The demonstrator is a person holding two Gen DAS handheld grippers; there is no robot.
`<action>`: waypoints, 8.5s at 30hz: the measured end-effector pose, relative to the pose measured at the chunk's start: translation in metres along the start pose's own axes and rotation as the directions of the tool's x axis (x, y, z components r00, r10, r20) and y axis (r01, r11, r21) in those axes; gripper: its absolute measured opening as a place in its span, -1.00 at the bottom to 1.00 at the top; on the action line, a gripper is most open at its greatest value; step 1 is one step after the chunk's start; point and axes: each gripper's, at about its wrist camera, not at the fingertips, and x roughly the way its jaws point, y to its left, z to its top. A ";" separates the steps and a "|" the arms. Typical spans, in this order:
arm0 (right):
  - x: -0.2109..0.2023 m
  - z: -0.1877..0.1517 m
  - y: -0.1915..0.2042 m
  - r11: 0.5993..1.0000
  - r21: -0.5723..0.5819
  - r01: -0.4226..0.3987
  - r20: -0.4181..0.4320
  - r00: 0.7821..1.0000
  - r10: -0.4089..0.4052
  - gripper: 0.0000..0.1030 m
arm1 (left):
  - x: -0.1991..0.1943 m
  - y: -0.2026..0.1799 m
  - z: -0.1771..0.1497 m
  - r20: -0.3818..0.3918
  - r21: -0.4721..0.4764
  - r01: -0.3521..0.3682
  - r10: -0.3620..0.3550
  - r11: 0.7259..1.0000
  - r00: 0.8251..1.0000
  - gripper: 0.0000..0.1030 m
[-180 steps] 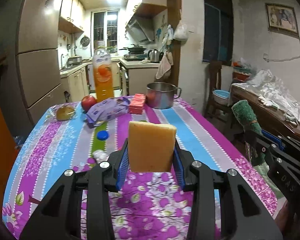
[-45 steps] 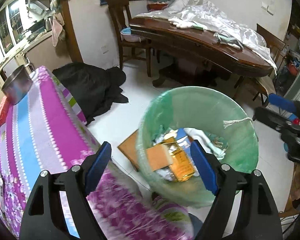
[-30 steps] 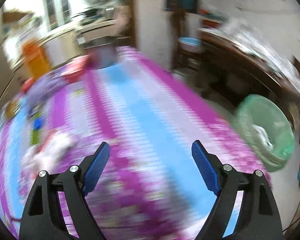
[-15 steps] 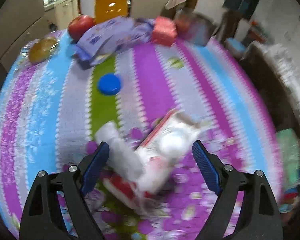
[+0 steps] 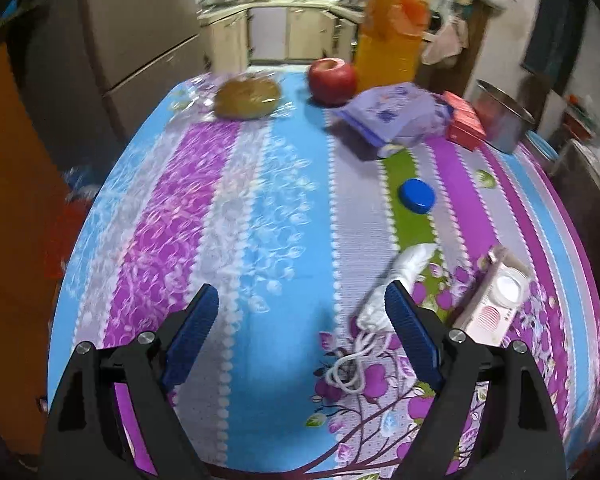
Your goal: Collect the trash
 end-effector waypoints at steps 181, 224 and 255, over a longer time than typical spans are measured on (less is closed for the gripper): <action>-0.158 -0.025 -0.323 0.874 0.306 0.377 -0.292 0.911 -0.290 -0.28 | -0.076 -0.578 -0.153 -0.325 0.542 0.593 -0.502 0.595 0.801 -0.59; -0.200 -0.027 -0.274 0.871 0.235 0.432 -0.074 0.901 -0.427 0.43 | -0.085 -0.544 -0.137 -0.167 0.552 0.493 -0.490 0.672 0.855 0.79; -0.327 -0.238 -0.033 0.707 0.350 0.615 0.397 0.586 -0.706 0.90 | -0.209 -0.374 -0.287 0.298 0.585 0.395 -0.641 0.708 0.707 0.89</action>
